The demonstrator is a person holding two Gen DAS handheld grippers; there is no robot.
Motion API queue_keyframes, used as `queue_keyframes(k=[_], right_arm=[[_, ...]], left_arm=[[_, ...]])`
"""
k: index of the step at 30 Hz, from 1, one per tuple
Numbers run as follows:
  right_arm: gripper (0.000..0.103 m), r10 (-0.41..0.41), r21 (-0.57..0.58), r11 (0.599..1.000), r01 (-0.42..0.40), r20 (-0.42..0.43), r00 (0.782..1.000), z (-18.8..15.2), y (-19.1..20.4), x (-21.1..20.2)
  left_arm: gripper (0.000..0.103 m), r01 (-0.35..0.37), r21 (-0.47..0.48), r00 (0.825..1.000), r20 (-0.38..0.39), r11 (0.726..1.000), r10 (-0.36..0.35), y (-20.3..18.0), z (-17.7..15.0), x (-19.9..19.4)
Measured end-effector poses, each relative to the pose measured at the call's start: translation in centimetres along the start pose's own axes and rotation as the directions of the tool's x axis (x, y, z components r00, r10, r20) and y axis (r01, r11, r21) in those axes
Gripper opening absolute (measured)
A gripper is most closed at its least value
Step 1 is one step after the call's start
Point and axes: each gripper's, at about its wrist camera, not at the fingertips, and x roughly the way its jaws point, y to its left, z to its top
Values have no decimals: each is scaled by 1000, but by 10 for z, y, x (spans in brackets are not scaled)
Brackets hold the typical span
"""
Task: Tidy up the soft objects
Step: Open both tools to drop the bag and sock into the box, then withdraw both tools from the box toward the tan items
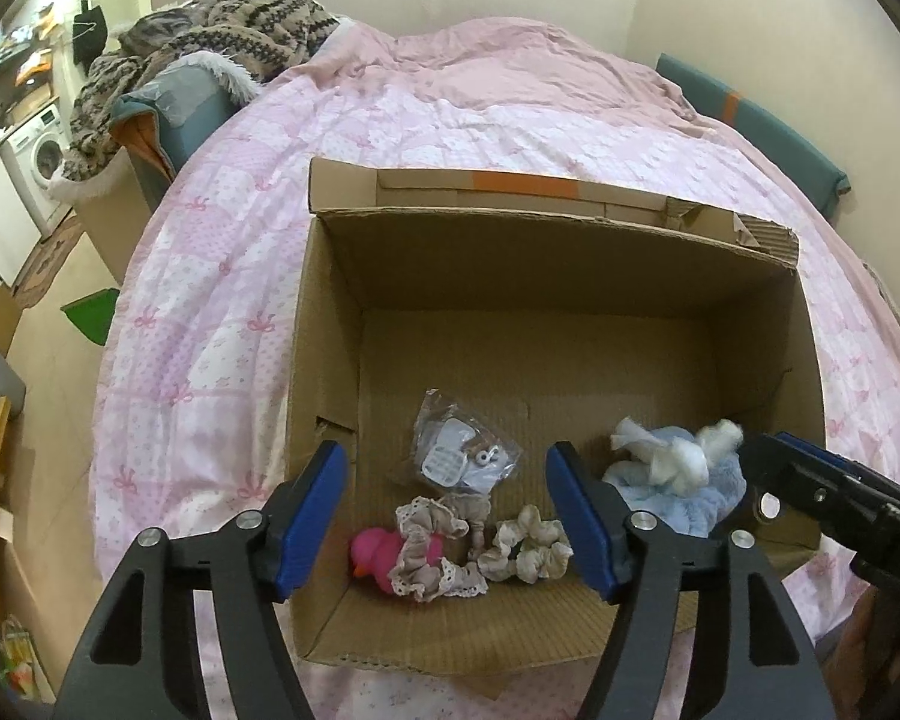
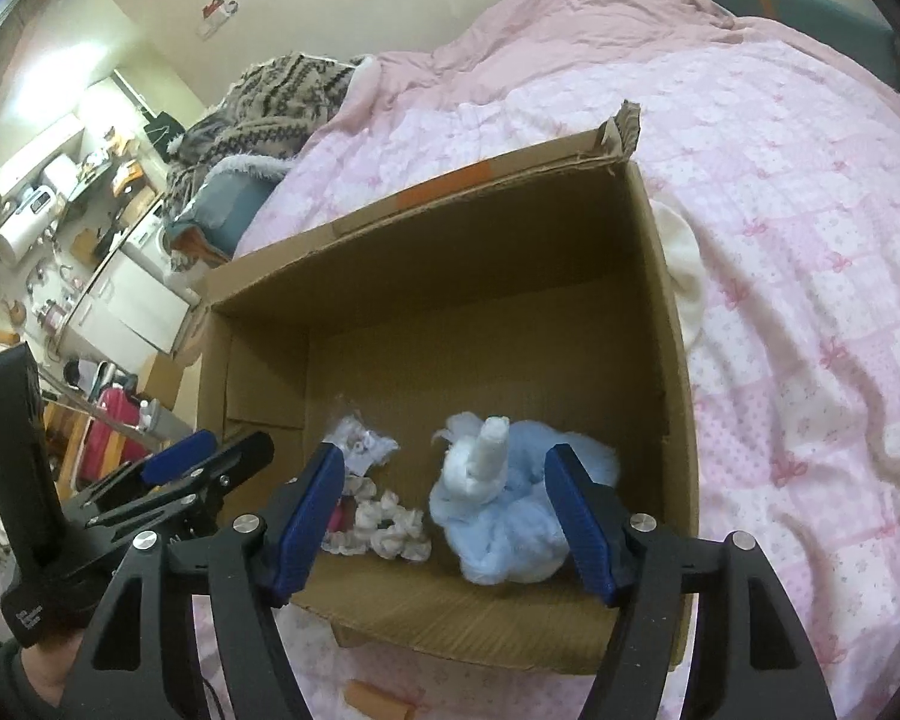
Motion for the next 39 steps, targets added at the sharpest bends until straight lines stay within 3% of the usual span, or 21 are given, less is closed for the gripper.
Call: queue_keyframes(k=[20, 39], right_arm=[[73, -29, 7, 1000, 29, 16, 999, -22, 6, -30], [73, -9, 45, 999, 13, -90, 996, -77, 20, -30]], left_arm=[[66, -43, -47, 999, 29, 998, 44, 20, -17, -38], [66, -38, -101, 999, -36, 994, 35, 30, -74, -63]])
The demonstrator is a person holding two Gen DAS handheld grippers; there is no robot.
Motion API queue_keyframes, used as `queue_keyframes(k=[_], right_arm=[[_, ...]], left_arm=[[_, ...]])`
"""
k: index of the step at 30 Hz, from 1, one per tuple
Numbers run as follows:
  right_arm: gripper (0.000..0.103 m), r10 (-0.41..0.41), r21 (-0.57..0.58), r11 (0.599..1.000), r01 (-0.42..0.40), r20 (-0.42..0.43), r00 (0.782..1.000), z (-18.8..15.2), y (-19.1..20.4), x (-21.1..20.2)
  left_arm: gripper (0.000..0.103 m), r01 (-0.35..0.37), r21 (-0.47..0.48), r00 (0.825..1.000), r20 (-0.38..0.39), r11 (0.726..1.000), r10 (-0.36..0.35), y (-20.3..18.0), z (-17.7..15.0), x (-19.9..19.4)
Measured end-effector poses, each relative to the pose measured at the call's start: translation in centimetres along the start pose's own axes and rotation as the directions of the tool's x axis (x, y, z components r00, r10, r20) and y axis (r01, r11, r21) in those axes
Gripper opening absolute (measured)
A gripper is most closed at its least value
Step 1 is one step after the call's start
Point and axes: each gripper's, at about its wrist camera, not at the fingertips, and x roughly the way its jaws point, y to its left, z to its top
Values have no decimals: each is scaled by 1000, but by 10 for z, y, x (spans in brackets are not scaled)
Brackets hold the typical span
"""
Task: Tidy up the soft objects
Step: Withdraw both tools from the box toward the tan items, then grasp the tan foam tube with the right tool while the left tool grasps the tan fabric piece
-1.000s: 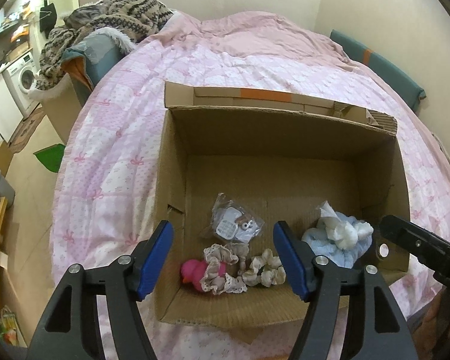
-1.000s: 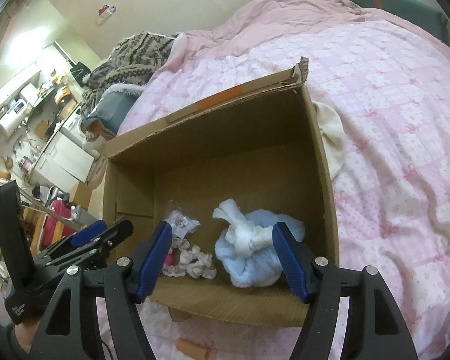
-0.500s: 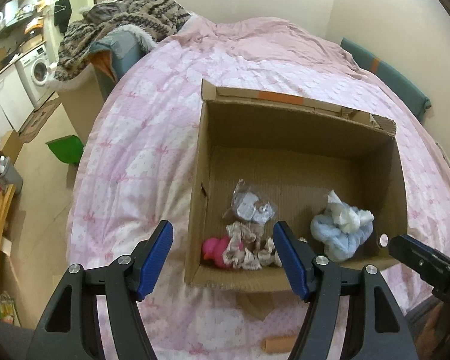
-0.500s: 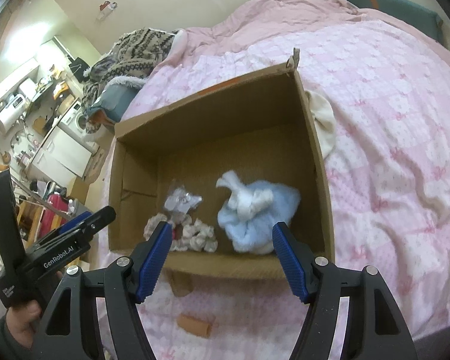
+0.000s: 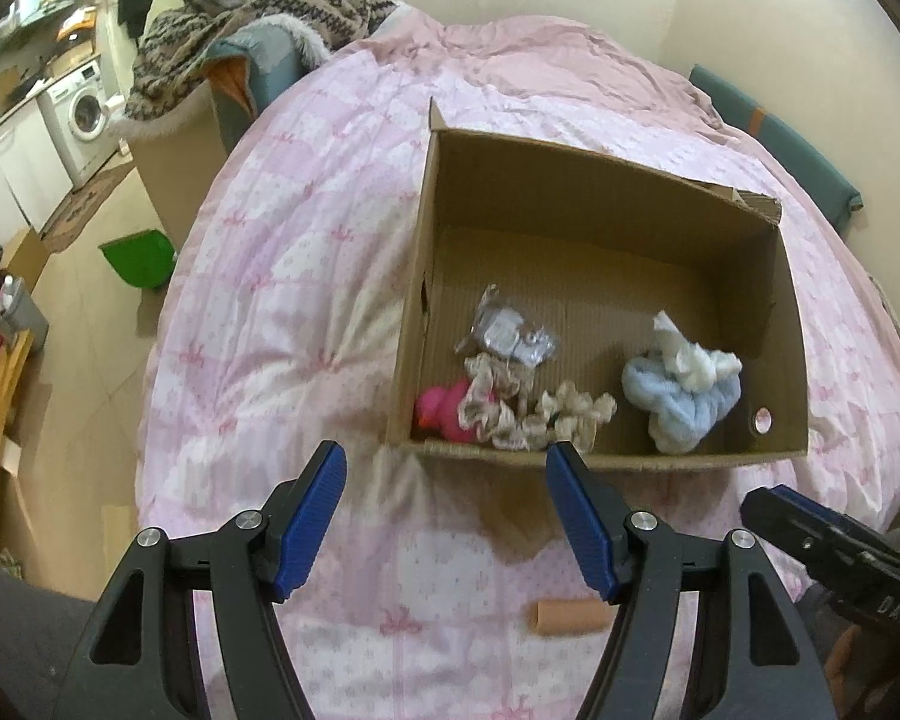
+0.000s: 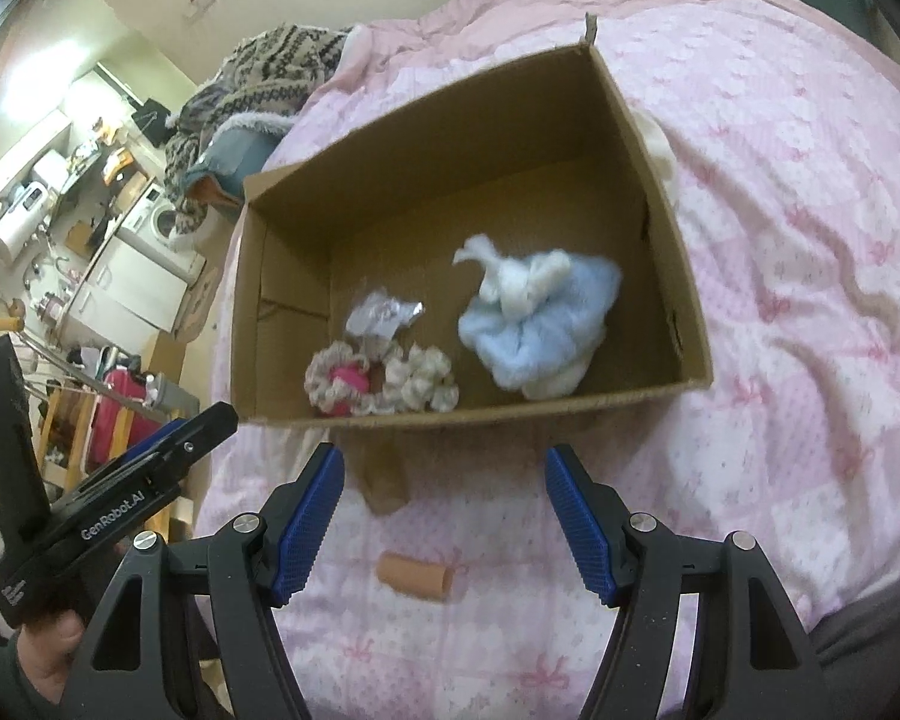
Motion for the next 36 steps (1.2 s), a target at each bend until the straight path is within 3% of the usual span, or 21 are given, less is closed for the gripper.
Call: queue_keyframes(k=[12, 22, 32, 35, 36], right_arm=[[73, -47, -27, 999, 45, -86, 995, -23, 10, 21], [73, -89, 36, 995, 95, -148, 985, -23, -7, 45], [71, -115, -179, 982, 65, -283, 952, -42, 34, 89], [54, -148, -220, 973, 75, -338, 930, -52, 37, 103], [53, -163, -238, 968, 82, -344, 925, -54, 38, 106]], left_arm=[[66, -42, -34, 995, -89, 999, 39, 16, -33, 0], [66, -97, -75, 993, -76, 992, 92, 39, -35, -1], [66, -108, -115, 989, -109, 988, 96, 55, -36, 6], [66, -110, -110, 990, -104, 988, 98, 52, -35, 6], [66, -107, -106, 990, -103, 989, 96, 50, -34, 6]])
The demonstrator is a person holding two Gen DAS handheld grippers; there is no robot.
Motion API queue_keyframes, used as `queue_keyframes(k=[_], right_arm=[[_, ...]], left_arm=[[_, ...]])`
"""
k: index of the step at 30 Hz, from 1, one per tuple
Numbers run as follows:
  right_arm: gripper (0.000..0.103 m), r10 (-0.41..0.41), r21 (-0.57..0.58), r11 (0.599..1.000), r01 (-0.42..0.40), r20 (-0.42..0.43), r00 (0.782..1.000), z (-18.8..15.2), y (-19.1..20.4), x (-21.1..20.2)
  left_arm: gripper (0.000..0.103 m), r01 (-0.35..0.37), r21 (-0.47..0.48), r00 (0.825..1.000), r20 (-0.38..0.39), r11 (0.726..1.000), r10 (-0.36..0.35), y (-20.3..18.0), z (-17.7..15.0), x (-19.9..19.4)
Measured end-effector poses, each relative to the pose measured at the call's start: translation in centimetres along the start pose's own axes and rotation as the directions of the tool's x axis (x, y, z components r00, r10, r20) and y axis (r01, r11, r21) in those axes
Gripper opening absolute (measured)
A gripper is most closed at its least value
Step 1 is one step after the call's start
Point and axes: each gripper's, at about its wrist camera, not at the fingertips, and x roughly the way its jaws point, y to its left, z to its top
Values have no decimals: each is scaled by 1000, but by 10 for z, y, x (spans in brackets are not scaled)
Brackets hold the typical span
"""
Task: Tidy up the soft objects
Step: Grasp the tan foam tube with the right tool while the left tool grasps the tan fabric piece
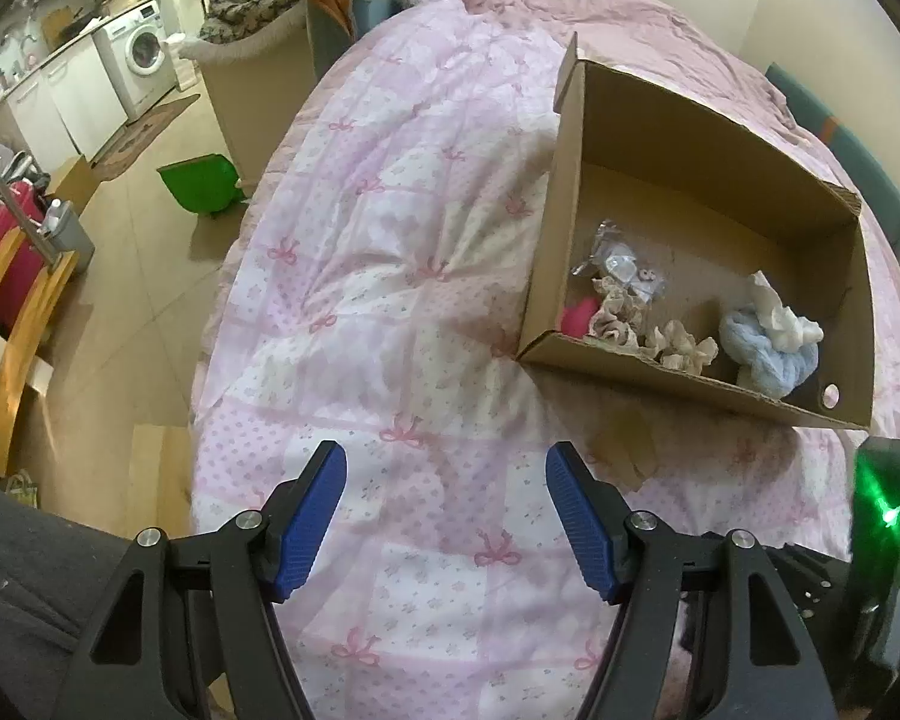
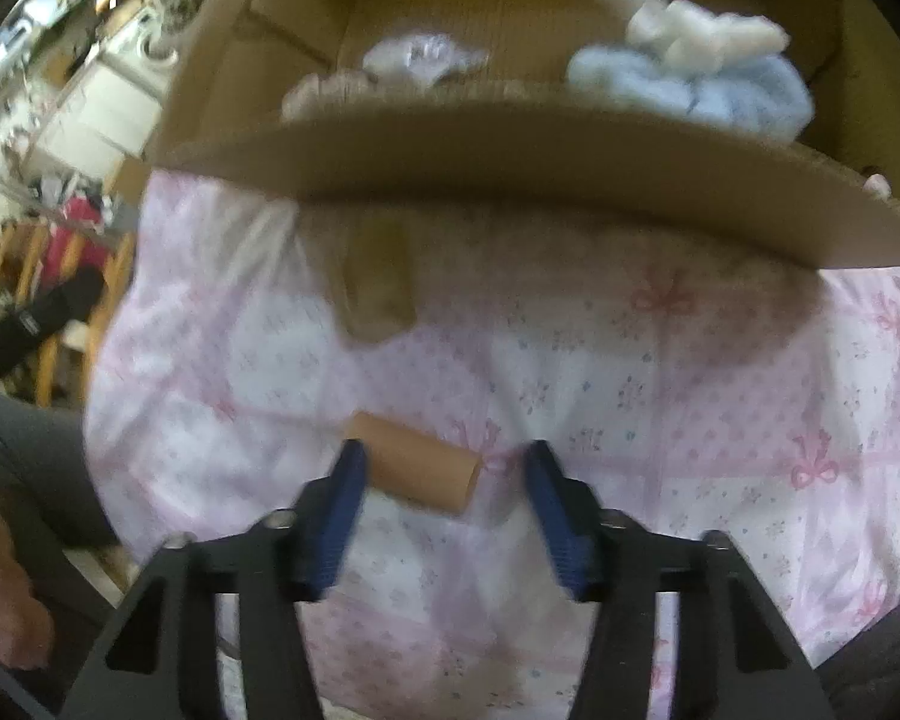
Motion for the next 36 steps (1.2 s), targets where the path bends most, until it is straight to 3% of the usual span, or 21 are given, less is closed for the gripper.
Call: queue_keyframes(k=[1, 2, 4, 6, 12, 19, 24, 28, 32, 34, 36], right_arm=[[52, -4, -16, 1000, 4, 2, 1000, 0, 2, 0], [39, 8, -24, 1000, -8, 4, 1000, 0, 3, -1], [29, 11, -49, 999, -12, -9, 1000, -2, 7, 1], [6, -22, -90, 996, 21, -14, 1000, -4, 11, 2], [5, 36, -65, 997, -33, 37, 999, -5, 1, -19], [5, 61, 69, 995, -77, 202, 978, -10, -28, -75], [5, 49, 185, 977, -106, 290, 956, -16, -54, -97], [5, 46, 226, 967, -118, 302, 952, -18, -66, -100], [5, 49, 244, 962, -126, 300, 953, -17, -71, -99], [5, 49, 248, 960, -126, 298, 953, -17, -72, -100], [5, 48, 243, 962, -123, 295, 954, -17, -71, -97]], left_arm=[[66, -1, 3, 1000, 1, 1000, 1, -1, 0, 0], [66, -2, 7, 1000, 3, 1000, 2, -3, 0, 0], [66, -4, 16, 1000, 6, 1000, 4, -5, 0, 1], [66, -9, 24, 1000, 4, 1000, 9, -7, -1, 2], [66, -8, 26, 1000, 0, 1000, 8, -8, -1, 3], [66, 45, 10, 999, -30, 999, -44, -26, -2, 14], [66, 30, 106, 999, -36, 994, -26, -66, -3, 30], [66, 60, 136, 996, -70, 989, -51, -93, -6, 47], [66, 45, 156, 995, -95, 987, -31, -111, -12, 70], [62, 53, 137, 991, -127, 989, -36, -114, -14, 84], [41, 61, 102, 987, -156, 993, -44, -110, -15, 94]])
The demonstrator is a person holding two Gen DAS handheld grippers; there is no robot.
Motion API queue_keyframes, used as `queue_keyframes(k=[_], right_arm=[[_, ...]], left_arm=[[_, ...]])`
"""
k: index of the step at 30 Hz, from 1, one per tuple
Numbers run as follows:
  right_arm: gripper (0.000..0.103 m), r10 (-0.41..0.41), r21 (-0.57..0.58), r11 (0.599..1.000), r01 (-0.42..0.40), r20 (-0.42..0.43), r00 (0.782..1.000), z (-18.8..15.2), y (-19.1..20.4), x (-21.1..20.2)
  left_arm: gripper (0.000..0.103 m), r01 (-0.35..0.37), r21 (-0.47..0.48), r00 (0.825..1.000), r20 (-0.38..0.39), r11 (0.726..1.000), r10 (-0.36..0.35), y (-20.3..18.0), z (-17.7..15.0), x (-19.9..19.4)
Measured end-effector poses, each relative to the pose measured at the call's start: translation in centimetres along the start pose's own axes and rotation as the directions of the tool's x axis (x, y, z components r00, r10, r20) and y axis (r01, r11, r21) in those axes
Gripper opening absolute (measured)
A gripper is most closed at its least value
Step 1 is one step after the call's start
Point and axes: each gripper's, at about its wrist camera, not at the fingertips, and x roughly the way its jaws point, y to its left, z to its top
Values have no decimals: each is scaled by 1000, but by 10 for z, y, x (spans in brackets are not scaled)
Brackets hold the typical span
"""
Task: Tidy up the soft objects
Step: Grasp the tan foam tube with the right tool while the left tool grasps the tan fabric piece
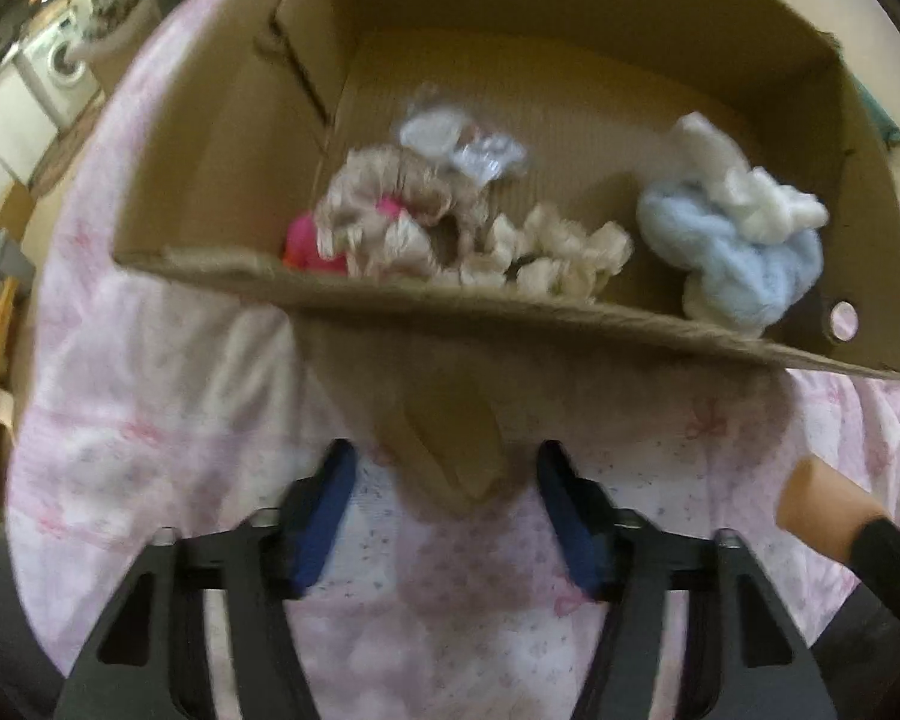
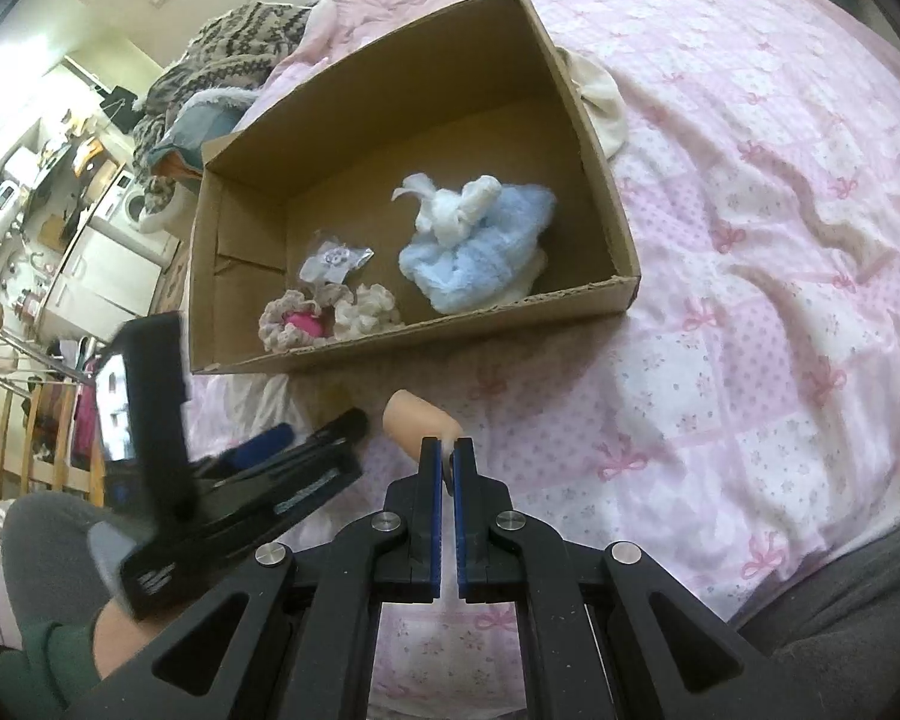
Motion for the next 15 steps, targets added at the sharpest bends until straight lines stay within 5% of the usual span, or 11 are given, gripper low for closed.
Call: queue_keyframes(k=[6, 15], right_arm=[[5, 3, -9, 1000, -3, -10, 1000, -2, 0, 1], [5, 6, -15, 1000, -6, -12, 1000, -3, 2, 3]], left_arm=[[6, 34, -21, 999, 32, 999, -33, 6, 1, -6], [6, 40, -2, 998, 48, 999, -40, 15, -3, -23]])
